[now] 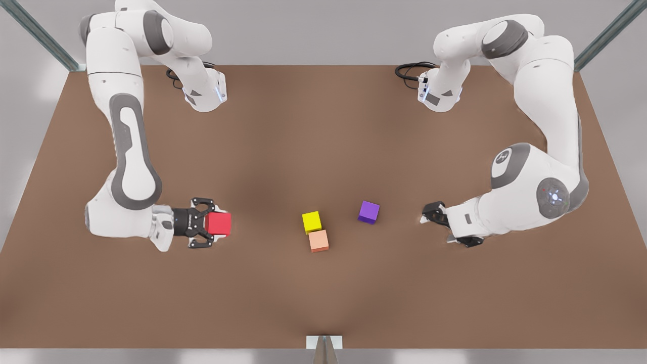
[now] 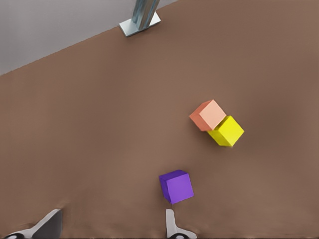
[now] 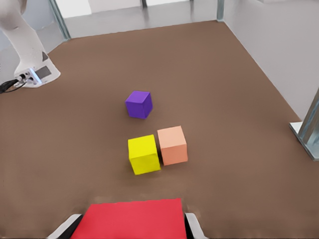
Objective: Pick up red wooden cube and pass to hand red wooden cube and place in blue wooden cube
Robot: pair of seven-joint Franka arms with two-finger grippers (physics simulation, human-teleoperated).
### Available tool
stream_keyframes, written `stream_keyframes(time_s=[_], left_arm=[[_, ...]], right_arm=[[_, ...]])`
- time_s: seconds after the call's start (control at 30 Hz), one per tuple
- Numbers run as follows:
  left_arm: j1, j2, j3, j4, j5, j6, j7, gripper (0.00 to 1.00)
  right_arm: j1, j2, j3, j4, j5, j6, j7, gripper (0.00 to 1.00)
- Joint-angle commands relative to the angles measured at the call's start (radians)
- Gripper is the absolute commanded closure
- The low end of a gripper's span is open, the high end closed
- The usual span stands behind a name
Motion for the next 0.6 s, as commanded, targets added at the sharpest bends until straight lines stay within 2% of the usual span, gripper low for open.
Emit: stream_keyframes(time_s=[0.0,0.03,0.07,0.1,0.23,0.3,0.4,0.57], left_arm=[[-0.218,-0.319,0.466,-0.329,-0.079,-0.025,-0.160,0.00],[-0.432,-0.403,0.720,-0.402,-0.208,-0.032,-0.124,0.00],[-0.434,-0.356,0.710,-0.295,-0.212,-0.146,-0.127,0.00],[-0.434,-0.347,0.709,-0.270,-0.220,-0.169,-0.127,0.00],[-0.439,-0.321,0.706,-0.270,-0.281,-0.164,-0.127,0.00],[-0.431,-0.330,0.704,-0.268,-0.281,-0.186,-0.125,0.00],[-0.431,-0.325,0.706,-0.270,-0.280,-0.189,-0.127,0.00],[-0.435,-0.319,0.706,-0.271,-0.281,-0.188,-0.125,0.00]], right_arm=[[0.000,-0.016,-0.005,-0.002,-0.434,-0.011,0.958,0.41],[0.000,-0.027,-0.005,-0.003,-0.565,-0.032,1.082,0.41],[0.003,-0.036,-0.005,-0.003,-0.626,-0.043,1.128,0.41],[0.005,-0.062,-0.005,-0.003,-0.735,-0.095,1.199,0.42],[-0.003,-0.146,-0.022,-0.091,-0.867,-0.092,1.280,0.42],[-0.032,-0.134,-0.057,-0.115,-0.918,-0.025,1.280,0.42],[-0.125,-0.134,-0.057,-0.164,-0.918,0.135,1.279,0.42],[-0.193,-0.145,-0.059,-0.314,-0.918,0.460,1.279,0.41]])
